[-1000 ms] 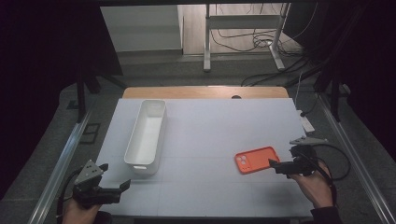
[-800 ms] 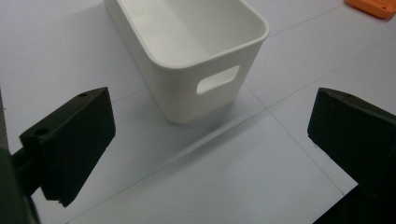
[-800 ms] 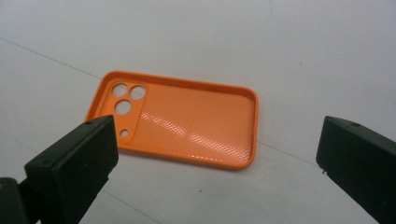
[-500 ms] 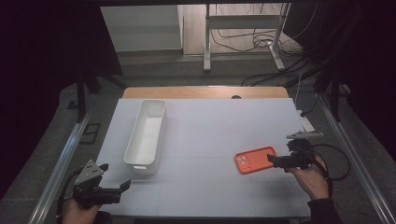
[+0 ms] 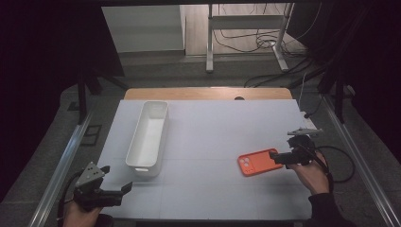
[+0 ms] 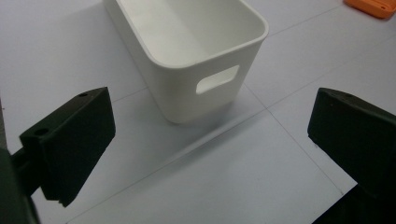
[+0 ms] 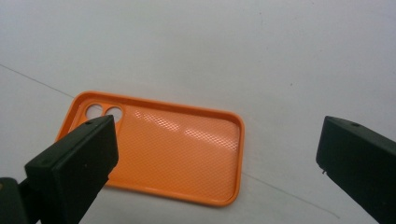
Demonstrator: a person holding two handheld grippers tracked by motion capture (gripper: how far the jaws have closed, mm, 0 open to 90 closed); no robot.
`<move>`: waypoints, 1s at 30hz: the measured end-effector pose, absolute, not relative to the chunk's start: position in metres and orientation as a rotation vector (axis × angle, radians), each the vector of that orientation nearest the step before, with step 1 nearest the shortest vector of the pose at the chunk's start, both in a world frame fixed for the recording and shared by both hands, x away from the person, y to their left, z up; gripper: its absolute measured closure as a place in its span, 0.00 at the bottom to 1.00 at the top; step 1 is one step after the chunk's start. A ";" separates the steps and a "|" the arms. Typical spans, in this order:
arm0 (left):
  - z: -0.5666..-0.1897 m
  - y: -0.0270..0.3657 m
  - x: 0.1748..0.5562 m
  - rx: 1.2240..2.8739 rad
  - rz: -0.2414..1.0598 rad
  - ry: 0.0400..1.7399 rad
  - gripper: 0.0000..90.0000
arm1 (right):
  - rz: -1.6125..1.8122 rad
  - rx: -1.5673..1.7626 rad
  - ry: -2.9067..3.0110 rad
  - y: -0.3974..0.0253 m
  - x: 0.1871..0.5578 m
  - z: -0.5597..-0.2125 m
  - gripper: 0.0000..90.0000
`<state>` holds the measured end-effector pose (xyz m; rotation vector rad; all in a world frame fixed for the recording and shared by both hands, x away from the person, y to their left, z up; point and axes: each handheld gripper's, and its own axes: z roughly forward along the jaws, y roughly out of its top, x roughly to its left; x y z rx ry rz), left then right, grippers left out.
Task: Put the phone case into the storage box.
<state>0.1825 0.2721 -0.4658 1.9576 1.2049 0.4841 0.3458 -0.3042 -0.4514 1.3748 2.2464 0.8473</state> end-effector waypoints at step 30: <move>-0.466 0.272 0.183 1.964 0.476 1.190 0.02 | 0.846 1.493 2.342 -0.299 0.371 -0.452 0.71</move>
